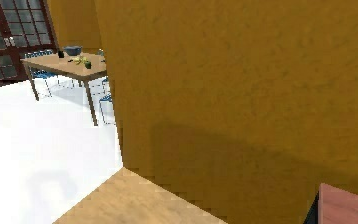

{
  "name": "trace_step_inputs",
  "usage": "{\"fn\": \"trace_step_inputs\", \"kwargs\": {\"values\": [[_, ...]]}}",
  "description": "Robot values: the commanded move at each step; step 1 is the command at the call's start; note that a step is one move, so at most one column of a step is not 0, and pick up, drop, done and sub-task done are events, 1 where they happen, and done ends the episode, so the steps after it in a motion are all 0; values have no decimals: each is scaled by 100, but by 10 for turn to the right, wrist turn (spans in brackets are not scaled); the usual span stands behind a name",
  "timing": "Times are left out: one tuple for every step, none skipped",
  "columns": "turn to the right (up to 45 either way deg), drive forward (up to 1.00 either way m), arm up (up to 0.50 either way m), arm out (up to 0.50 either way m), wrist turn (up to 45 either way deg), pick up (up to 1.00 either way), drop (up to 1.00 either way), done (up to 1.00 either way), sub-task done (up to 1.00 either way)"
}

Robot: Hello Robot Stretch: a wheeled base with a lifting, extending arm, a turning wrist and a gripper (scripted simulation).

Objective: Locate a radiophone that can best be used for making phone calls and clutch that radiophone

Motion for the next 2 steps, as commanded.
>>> {"fn": "trace_step_inputs", "kwargs": {"values": [[0,0,0,0,450,0,0,0,0],[0,0,0,0,360,0,0,0,0]]}}
